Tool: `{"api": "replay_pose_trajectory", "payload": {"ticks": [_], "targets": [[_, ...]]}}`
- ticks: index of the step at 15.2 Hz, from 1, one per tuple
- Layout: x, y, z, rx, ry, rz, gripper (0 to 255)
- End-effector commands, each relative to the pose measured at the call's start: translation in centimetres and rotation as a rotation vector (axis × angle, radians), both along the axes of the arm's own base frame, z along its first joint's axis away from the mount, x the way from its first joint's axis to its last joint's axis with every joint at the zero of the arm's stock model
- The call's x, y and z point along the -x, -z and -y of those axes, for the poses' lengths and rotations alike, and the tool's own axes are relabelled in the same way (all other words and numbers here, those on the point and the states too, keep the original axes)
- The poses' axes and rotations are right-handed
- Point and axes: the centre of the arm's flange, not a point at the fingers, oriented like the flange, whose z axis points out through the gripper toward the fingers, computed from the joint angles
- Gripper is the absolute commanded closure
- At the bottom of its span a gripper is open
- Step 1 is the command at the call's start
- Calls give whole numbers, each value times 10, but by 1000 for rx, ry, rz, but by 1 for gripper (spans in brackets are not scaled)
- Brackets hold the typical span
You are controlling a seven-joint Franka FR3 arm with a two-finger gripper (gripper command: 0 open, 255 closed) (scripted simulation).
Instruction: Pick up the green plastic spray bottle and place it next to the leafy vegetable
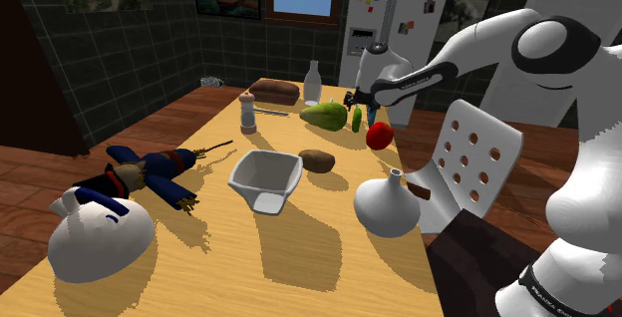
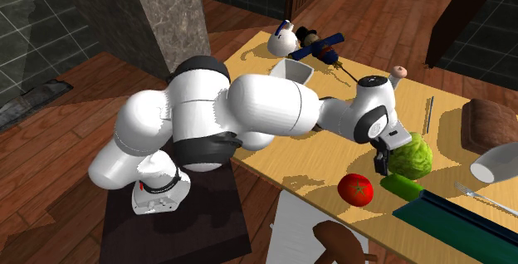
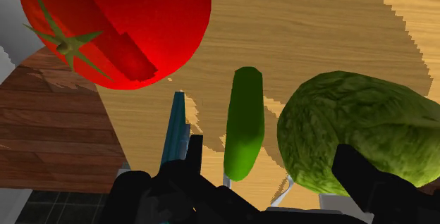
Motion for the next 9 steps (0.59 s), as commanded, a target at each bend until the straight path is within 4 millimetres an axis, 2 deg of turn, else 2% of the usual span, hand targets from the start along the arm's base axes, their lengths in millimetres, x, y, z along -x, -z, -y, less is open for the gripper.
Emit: {"api": "replay_pose_trajectory", "payload": {"ticks": [1,2,9], "targets": [[8,-21,-8,0,0,0,0],[11,-30,-12,0,0,0,0],[11,-30,-12,0,0,0,0]]}}
